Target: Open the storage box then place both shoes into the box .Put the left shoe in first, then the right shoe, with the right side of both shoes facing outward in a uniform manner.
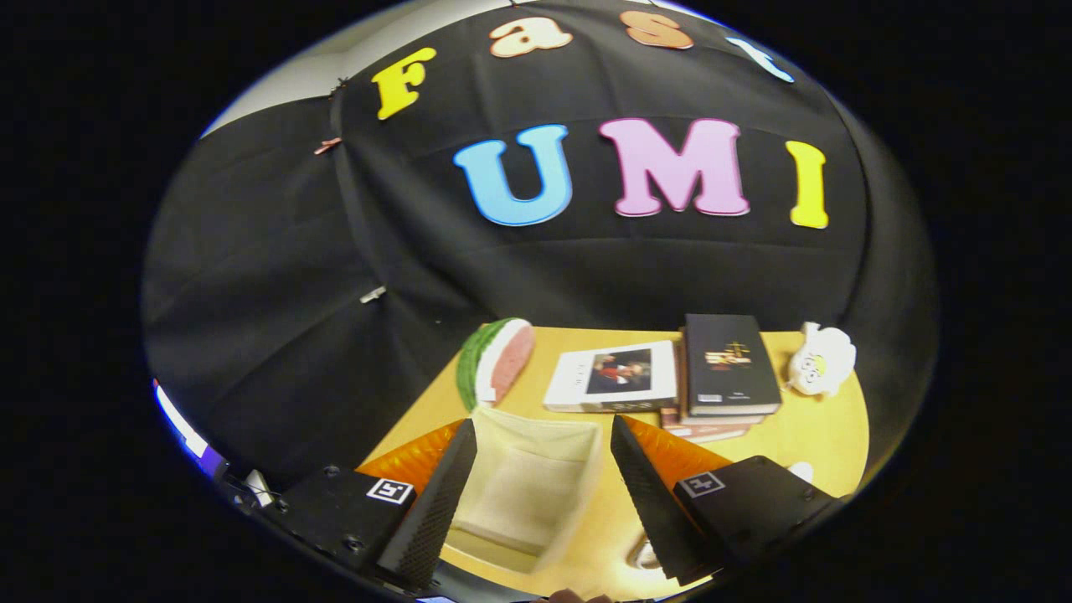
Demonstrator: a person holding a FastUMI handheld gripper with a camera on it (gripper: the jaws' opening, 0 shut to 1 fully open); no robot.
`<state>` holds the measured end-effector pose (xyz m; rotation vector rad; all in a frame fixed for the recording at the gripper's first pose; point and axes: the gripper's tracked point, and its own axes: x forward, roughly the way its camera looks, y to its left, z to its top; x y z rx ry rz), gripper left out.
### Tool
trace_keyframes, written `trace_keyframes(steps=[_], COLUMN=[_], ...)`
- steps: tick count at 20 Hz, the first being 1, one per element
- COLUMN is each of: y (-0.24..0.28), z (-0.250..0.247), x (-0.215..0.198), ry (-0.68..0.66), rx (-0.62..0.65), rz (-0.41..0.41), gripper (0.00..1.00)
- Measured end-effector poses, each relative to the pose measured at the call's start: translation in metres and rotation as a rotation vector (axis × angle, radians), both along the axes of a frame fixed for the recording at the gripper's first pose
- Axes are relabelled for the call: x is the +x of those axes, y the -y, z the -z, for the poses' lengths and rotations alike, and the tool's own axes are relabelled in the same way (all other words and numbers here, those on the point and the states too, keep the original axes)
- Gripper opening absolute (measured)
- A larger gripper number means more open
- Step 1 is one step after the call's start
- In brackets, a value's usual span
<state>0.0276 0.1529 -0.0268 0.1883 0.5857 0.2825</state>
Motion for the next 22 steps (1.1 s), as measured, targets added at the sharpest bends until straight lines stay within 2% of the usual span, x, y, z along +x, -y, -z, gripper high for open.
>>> trace_keyframes(steps=[5, 10, 14, 22], y=[0.099, 0.155, 0.164, 0.162], z=[0.081, 0.177, 0.226, 0.297], x=[-0.032, -0.065, -0.081, -0.072], ry=[-0.153, -0.352, -0.468, -0.588], rx=[-0.115, -0.175, -0.169, -0.080], rz=[0.102, 0.155, 0.137, 0.166], gripper=[0.98, 0.99, 0.99, 0.99])
